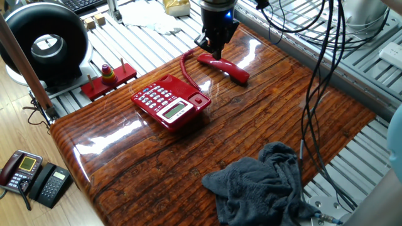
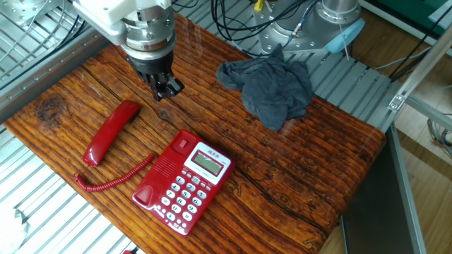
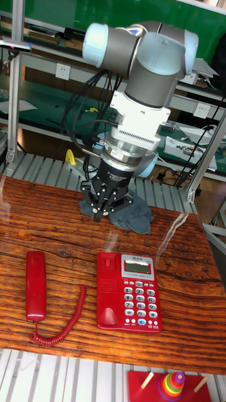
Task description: Place the handset of the telephone on the corresponding phone cradle
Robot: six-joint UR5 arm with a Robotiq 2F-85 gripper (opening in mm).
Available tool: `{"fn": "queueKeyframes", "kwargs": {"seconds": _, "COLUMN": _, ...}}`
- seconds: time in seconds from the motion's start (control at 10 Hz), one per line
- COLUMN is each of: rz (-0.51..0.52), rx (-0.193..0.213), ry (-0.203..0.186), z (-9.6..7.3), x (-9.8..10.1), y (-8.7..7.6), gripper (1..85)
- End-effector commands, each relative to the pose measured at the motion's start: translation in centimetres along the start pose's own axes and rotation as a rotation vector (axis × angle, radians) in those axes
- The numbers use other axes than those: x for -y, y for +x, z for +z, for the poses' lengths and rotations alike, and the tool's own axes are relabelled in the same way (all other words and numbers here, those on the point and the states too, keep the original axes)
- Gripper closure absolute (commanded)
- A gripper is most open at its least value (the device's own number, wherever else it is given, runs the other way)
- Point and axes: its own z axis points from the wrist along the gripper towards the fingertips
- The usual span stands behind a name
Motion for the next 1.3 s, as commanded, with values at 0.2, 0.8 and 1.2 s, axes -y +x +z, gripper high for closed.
{"fn": "queueKeyframes", "kwargs": {"seconds": 0.2, "rz": -0.004, "rx": 0.003, "ry": -0.045, "z": 0.3, "x": -0.6, "y": 0.2, "gripper": 84.7}}
{"fn": "queueKeyframes", "kwargs": {"seconds": 0.8, "rz": 0.076, "rx": -0.034, "ry": -0.078, "z": 0.2, "x": -1.4, "y": 1.0, "gripper": 84.7}}
{"fn": "queueKeyframes", "kwargs": {"seconds": 1.2, "rz": 0.074, "rx": 0.04, "ry": 0.124, "z": 0.1, "x": 3.9, "y": -0.7, "gripper": 84.7}}
